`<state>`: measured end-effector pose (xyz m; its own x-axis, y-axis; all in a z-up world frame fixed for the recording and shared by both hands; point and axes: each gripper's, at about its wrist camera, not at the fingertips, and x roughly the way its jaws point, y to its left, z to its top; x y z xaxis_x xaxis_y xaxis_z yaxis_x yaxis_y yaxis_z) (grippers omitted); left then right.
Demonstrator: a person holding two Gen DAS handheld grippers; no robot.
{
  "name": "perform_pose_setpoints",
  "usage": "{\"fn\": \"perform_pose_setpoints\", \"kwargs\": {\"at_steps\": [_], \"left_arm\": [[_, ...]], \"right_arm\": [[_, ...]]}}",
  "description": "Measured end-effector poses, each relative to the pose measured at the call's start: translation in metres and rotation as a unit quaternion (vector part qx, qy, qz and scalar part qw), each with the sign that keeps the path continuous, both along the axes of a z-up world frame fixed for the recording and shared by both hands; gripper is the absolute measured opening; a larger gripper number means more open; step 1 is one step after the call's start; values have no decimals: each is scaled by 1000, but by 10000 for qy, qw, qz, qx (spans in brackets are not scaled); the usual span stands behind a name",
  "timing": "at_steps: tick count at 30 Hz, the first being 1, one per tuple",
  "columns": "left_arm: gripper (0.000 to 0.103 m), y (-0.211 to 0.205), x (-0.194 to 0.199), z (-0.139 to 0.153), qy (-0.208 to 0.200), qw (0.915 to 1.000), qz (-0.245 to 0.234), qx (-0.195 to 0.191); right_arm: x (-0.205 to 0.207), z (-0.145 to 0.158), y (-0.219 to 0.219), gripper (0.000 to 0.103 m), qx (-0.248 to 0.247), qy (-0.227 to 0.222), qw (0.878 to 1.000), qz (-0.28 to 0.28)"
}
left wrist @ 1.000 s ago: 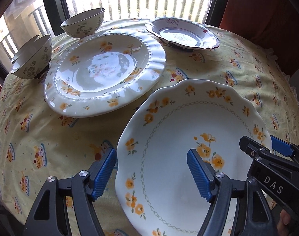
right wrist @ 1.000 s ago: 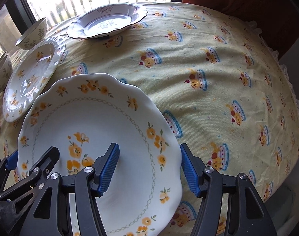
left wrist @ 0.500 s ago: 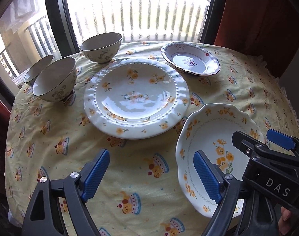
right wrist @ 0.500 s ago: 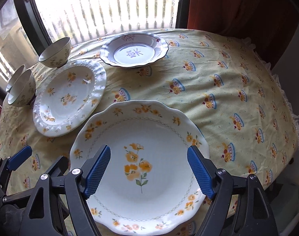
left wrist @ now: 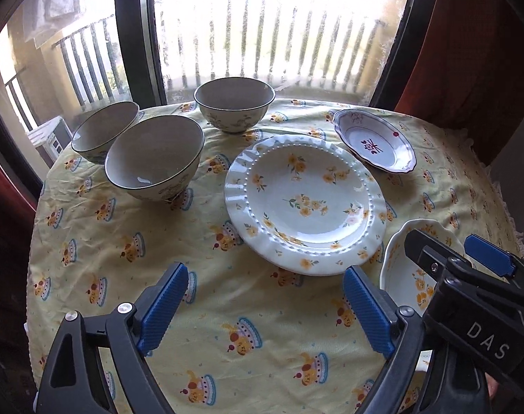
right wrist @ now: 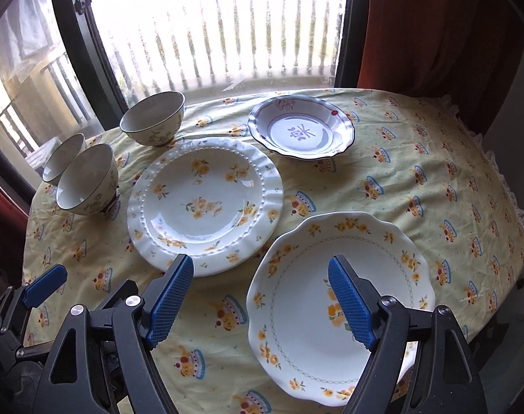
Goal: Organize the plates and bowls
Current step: 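Close both grippers on the rim of the white beaded-rim plate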
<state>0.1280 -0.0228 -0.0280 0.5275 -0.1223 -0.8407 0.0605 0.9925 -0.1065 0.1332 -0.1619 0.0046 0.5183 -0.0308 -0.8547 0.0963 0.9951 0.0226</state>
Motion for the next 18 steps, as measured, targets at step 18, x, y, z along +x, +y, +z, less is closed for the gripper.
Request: {"fn": "perform_pose_setpoints", "kwargs": {"at_steps": [18], "left_arm": [[91,-13,94,-36,326,9972,636,225]], "right_arm": [[105,-36,-13,83,-92,153,9997,162]]}}
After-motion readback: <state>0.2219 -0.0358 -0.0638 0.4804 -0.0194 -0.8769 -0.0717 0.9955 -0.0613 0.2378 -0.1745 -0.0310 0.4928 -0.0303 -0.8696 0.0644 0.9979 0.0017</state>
